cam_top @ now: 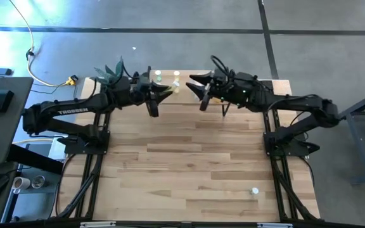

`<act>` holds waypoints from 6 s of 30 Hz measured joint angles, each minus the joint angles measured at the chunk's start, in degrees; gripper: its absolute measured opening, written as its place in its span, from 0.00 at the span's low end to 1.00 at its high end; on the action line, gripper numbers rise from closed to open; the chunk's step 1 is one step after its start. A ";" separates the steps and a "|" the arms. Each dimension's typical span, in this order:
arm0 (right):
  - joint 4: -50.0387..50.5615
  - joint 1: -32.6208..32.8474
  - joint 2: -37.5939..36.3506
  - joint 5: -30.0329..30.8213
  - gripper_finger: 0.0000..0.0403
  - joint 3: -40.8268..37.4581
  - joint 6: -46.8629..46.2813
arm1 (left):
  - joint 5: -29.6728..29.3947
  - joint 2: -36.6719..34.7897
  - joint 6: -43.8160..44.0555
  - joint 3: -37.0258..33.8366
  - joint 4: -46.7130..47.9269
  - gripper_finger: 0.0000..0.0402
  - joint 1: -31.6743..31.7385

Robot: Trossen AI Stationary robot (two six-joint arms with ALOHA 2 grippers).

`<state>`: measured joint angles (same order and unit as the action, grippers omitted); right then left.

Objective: Pick and place medicine bottles onto shelf by color
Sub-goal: Put the yellow pill bottle aligned with the other yellow pill bottle on the shelf

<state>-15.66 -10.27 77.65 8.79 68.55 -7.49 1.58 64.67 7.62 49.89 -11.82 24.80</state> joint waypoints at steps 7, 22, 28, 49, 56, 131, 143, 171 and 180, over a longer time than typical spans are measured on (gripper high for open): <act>0.39 -1.35 1.83 -3.88 0.43 0.00 1.53 | -0.02 -0.40 5.69 -8.62 -12.76 0.23 -0.79; 1.63 -6.20 1.96 -17.88 0.48 0.00 -2.99 | 0.58 -0.32 16.79 -19.11 -31.81 0.24 -1.33; -0.86 -5.37 3.42 -18.53 0.49 0.00 -3.05 | 4.31 -0.31 17.50 -19.11 -32.17 0.24 -1.88; -6.49 1.64 10.22 -18.70 0.49 -0.02 -3.04 | 11.88 -0.29 16.20 -19.11 -32.19 0.24 -5.42; -3.82 1.71 10.22 -18.50 0.49 -0.07 -5.64 | 11.92 -0.29 16.20 -19.11 -32.19 0.24 -5.40; -2.17 1.47 12.04 -15.28 0.29 -0.04 -10.49 | 6.74 -0.31 13.71 -19.00 -25.80 0.29 -5.35; -1.98 -2.01 11.97 -15.32 0.29 -0.04 -8.86 | 1.99 -0.24 13.20 -19.02 -20.74 0.53 -5.30; 21.98 -5.75 17.21 -10.15 0.29 10.21 10.97 | 2.87 -12.41 13.40 -19.06 -7.25 0.50 5.31; 22.47 -4.56 21.34 -10.26 0.29 10.16 12.92 | 2.84 -12.44 13.30 -19.06 -5.41 0.50 5.22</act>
<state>6.81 -14.83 98.99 -1.47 78.72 5.44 4.43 52.23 20.92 30.83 -17.23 30.02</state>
